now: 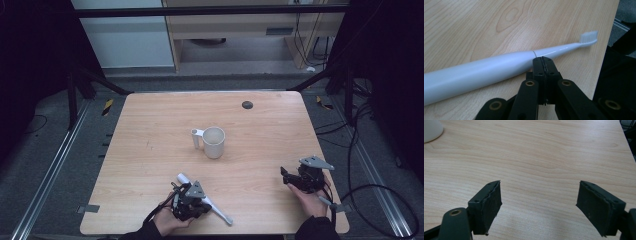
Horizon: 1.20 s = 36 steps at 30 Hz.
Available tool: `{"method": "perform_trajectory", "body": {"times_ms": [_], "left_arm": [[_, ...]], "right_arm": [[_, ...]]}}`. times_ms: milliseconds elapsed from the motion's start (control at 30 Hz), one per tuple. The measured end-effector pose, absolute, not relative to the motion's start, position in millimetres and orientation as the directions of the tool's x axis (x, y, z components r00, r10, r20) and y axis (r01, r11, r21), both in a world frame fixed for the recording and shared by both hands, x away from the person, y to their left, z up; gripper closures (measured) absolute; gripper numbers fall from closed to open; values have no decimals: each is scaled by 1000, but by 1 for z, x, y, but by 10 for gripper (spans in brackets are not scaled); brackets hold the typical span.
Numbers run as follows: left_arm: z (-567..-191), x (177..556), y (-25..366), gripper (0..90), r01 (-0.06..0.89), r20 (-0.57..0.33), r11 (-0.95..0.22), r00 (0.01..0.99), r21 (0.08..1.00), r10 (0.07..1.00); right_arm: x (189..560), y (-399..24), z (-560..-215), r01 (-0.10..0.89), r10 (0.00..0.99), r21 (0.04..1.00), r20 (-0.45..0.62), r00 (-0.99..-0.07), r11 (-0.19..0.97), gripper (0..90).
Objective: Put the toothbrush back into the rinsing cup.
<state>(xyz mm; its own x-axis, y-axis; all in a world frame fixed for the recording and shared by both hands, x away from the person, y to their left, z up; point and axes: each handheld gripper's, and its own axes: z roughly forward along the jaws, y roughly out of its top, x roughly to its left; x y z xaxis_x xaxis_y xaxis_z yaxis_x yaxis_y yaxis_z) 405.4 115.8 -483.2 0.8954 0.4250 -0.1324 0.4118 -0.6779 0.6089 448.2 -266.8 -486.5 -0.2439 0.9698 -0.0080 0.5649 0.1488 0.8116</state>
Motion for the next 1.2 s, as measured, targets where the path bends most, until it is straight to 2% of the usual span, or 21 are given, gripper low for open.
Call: {"method": "perform_trajectory", "body": {"times_ms": [1200], "left_arm": [[-487, 420, 93, 894, 408, -107, -654, 887, 637, 449]], "right_arm": [[449, -270, -488, 571, 972, 808, -5, -234, 142, 193]]}}
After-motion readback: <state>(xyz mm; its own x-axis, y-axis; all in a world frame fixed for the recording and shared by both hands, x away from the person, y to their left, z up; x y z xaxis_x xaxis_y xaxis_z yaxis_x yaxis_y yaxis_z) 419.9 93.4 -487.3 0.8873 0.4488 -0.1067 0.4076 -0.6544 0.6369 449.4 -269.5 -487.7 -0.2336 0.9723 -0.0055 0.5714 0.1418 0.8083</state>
